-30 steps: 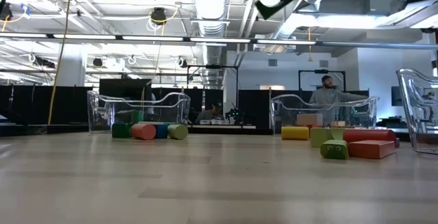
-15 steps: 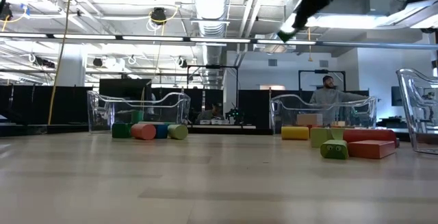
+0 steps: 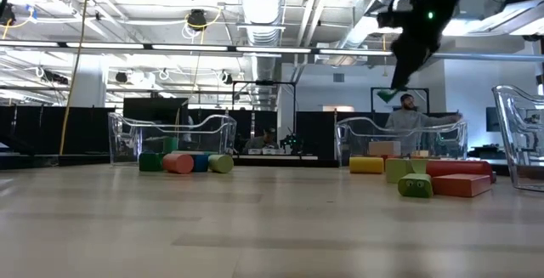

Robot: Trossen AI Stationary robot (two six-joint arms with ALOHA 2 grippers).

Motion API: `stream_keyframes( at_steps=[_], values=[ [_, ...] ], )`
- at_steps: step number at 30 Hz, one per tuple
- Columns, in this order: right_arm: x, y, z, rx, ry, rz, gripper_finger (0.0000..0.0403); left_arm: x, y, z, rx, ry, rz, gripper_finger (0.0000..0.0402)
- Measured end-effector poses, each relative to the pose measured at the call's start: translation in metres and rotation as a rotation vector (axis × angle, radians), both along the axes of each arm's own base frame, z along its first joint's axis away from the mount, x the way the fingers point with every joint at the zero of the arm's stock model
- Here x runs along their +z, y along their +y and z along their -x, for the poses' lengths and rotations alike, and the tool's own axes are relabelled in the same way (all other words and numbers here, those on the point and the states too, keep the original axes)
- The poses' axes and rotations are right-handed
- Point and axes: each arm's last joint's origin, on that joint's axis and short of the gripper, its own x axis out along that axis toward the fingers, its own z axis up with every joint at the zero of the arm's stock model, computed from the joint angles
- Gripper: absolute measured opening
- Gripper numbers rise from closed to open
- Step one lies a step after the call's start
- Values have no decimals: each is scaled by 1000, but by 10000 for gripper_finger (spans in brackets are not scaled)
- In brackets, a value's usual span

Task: Sort blocks by size
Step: Put the green arch block into the top right transparent bin

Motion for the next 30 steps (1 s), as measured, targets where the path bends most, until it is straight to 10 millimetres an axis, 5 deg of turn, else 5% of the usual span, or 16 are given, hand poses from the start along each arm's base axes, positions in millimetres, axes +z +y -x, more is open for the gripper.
stream_keyframes(
  at_steps=[15,30],
  values=[
    [-37,-69,37,-245,-4,-157,161,0,0,0,0,0,0,155],
    [-58,-95,40,-305,28,-254,162,-1,0,0,9,6,-8,155]
  ],
)
